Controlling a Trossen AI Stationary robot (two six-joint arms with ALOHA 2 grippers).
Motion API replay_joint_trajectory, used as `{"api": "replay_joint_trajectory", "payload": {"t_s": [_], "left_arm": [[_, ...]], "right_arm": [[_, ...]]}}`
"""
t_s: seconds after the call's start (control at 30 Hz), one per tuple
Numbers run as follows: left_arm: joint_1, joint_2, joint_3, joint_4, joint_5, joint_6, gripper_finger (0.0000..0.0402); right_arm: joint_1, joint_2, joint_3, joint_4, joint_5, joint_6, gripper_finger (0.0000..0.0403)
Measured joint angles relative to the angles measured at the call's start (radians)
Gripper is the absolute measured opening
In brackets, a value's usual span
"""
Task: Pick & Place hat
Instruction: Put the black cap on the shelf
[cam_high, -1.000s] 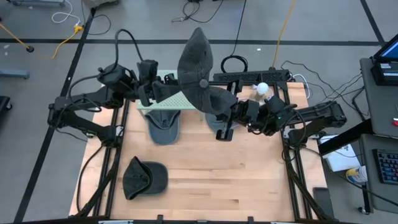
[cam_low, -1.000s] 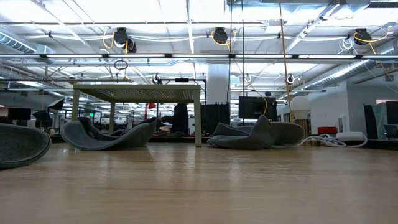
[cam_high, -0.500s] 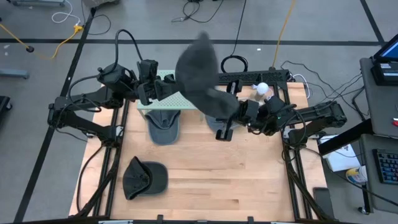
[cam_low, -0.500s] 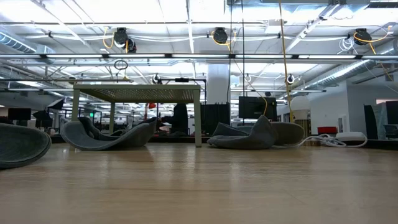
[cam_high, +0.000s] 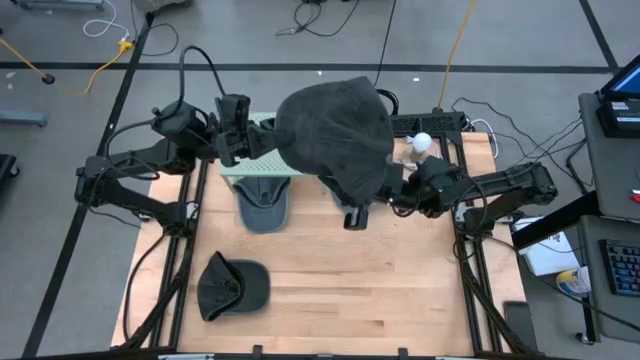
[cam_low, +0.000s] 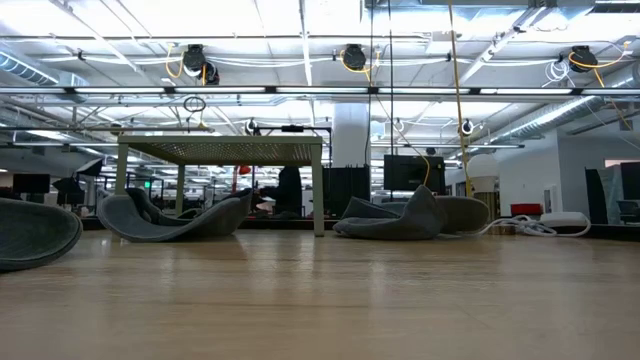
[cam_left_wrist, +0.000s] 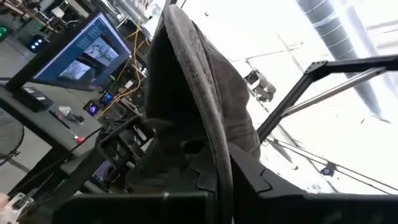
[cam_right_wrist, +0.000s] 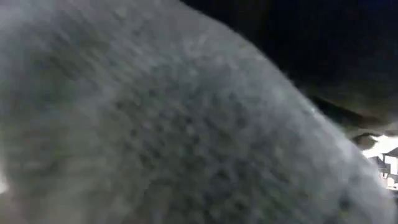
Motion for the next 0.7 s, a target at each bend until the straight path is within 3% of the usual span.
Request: {"api": "replay_joint_trajectory", "payload": {"t_s": [0.17,0.47,0.7], "left_arm": [[0.031,-0.022,0.000,0.012,0.007,-0.049,0.0013],[0.108,-0.073,0.000,-0.009,0.022,-0.141,0.0012],[0.150,-0.088,0.000,-0.086,0.144,-0.232,0.0009]], "right_arm": [[0.013,-0.015,0.000,-0.033,0.003,-0.075,0.0177],[0.093,-0.094,0.000,-0.191,0.201,-0.272,0.0205],[0.141,-0.142,0.000,-0.399,0.232,-0.325,0.0199]]}}
